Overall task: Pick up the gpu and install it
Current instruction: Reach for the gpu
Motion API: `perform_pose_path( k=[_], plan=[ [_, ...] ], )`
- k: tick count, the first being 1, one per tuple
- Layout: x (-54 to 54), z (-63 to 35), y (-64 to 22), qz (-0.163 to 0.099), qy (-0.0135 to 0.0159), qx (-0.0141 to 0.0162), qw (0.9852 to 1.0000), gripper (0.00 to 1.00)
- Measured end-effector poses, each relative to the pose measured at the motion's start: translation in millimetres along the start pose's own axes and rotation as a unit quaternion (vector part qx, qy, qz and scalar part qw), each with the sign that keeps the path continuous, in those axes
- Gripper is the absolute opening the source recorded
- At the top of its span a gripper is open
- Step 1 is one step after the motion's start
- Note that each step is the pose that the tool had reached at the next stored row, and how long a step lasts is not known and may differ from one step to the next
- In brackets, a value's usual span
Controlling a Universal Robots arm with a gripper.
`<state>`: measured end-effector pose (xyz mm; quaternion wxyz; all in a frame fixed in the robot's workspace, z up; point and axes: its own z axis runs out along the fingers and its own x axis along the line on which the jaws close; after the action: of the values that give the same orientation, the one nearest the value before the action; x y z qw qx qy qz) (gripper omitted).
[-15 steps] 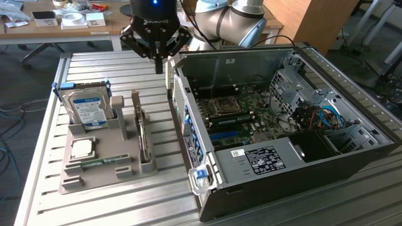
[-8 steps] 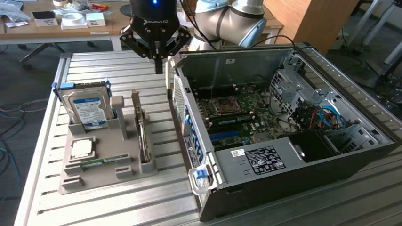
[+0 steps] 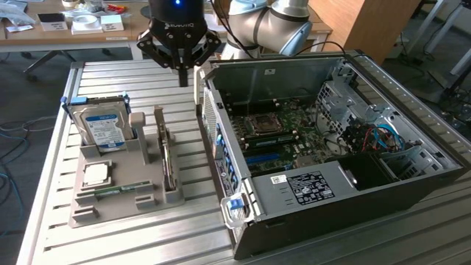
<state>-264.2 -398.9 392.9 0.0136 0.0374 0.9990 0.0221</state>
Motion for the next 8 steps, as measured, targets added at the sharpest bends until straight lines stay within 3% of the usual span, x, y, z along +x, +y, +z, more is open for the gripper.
perform_pose_path(
  k=[8],
  plan=[
    [14.2, -0.2, -1.0, 0.0, 0.0, -0.0001, 1.0, 0.11]
  ],
)
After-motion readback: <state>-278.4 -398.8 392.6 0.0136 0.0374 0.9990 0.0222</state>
